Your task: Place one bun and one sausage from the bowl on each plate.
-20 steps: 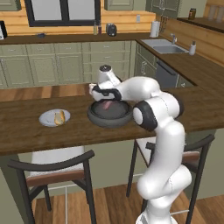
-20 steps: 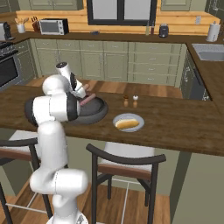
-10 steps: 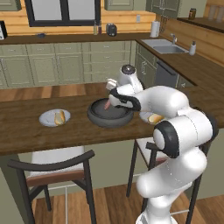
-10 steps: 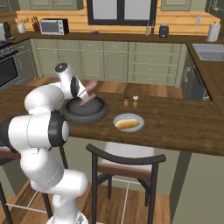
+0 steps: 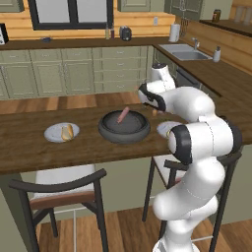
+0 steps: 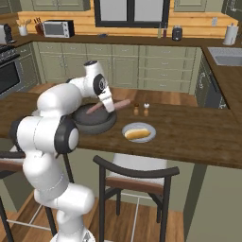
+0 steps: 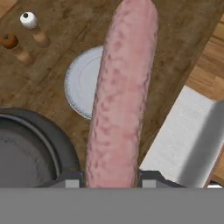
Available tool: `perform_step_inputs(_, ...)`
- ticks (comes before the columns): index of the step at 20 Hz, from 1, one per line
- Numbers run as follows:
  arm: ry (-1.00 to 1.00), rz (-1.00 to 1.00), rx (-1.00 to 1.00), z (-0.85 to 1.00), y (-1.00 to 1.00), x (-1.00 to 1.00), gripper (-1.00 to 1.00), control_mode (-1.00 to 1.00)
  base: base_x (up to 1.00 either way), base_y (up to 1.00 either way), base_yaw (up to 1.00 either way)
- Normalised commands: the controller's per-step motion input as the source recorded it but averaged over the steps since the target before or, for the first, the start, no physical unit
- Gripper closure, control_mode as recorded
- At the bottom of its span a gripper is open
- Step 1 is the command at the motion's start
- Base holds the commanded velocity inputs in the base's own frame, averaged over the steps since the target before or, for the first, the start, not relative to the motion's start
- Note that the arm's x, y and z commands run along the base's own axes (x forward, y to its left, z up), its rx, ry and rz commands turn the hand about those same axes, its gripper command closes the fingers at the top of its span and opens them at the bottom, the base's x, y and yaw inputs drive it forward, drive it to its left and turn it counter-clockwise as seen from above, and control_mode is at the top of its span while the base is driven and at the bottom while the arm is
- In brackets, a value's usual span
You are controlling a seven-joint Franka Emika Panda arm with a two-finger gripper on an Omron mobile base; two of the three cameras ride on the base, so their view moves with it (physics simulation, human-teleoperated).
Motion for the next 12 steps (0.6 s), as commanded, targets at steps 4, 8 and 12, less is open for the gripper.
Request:
perform_step_inputs(4,0.01,-0.03,0.02,-1.0,-0.99,-0.11,1.0,-1.0,0.0,0.0,0.0)
perform_step_inputs(8,-0.2,0.1,0.07,-0.64,-0.86,0.09,1.0,-1.0,0.0,0.0,0.0)
perform_step_inputs(12,-0.22,0.05,0.09,-0.37,-0.14,0.03,1.0,-1.0,0.0,0.0,0.0)
